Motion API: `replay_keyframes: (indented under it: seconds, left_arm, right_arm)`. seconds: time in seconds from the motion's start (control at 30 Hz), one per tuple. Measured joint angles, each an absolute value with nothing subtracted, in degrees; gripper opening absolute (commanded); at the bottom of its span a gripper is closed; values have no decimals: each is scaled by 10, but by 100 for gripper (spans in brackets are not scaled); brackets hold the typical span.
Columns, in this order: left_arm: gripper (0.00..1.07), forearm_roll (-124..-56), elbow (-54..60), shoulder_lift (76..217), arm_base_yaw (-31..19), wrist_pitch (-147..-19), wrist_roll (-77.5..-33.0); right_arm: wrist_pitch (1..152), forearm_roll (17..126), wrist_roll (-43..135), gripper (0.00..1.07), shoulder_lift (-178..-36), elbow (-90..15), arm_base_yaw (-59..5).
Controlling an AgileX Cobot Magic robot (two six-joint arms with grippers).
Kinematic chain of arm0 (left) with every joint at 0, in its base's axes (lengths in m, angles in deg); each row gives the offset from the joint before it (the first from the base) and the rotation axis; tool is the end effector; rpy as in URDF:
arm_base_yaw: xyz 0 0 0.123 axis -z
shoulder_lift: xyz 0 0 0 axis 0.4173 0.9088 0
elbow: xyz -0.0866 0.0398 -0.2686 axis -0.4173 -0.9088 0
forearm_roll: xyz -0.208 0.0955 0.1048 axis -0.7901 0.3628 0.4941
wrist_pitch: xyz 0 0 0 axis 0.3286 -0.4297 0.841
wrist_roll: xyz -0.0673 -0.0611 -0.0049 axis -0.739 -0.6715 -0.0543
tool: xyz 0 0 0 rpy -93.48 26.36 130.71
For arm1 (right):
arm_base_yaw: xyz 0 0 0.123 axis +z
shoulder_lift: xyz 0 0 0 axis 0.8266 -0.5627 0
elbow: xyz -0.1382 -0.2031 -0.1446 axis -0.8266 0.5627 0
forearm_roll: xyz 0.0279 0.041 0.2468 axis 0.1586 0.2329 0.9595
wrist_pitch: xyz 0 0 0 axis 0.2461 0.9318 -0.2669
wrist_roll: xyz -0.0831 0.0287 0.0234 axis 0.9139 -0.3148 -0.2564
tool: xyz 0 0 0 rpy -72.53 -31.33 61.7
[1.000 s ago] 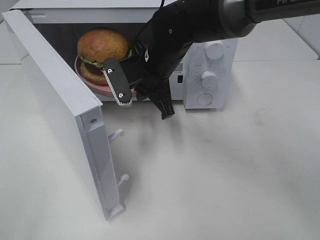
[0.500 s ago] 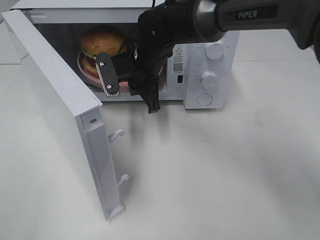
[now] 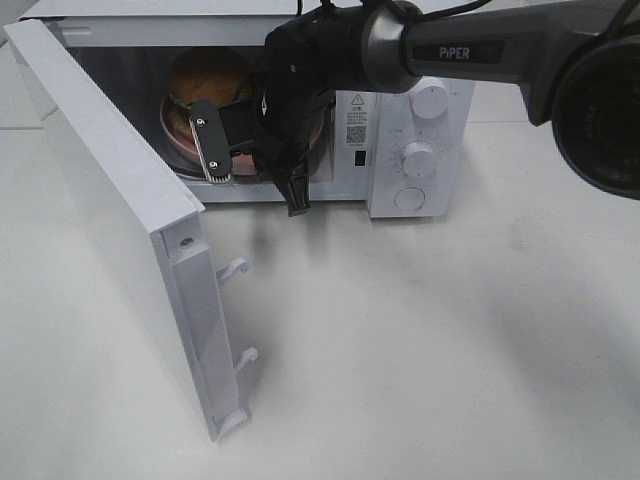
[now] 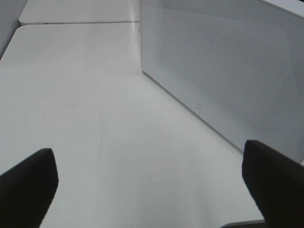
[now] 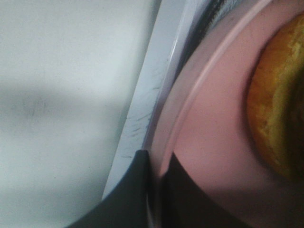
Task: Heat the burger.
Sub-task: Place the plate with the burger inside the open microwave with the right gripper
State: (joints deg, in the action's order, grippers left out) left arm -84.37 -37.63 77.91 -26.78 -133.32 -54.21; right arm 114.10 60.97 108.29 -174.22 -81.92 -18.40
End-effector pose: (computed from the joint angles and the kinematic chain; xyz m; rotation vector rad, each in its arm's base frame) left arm -0.0082 -0.0129 0.2811 0.0582 2.0285 -0.1124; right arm 0.4266 0.3141 0.1604 -2.0776 1.4328 -0.4006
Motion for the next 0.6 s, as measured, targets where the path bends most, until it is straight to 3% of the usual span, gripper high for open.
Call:
replay_keyframes:
  seconds: [0.3,0.43,0.5,0.53,0.57,0.6]
  left_arm:
    - [98,-844,-376,779,-268,-1333,-542]
    - [98,-844,-376,779,-268,-1333,-542]
    - [98,-844,-376,779,-268,-1333,-542]
    - [98,-844,-376,779,-268,-1333,-542]
    - [98,-844,-376,779,-268,-1333,-542]
    - [98,-844,-376,779,-268,-1333,-542]
  right_arm:
    - [1136,604,1074,3,-1757,-834,-184]
    - [1126,603,1074,12,-1757,-834,-184]
    - [1100,603,1074,23,-1757,-835,-184]
    - [1100,603,1074,23,-1757,-835,-184]
    - [1093,603,1074,33,-1757,-835,-184]
    - [1093,603,1074,33,-1757,-835,-184]
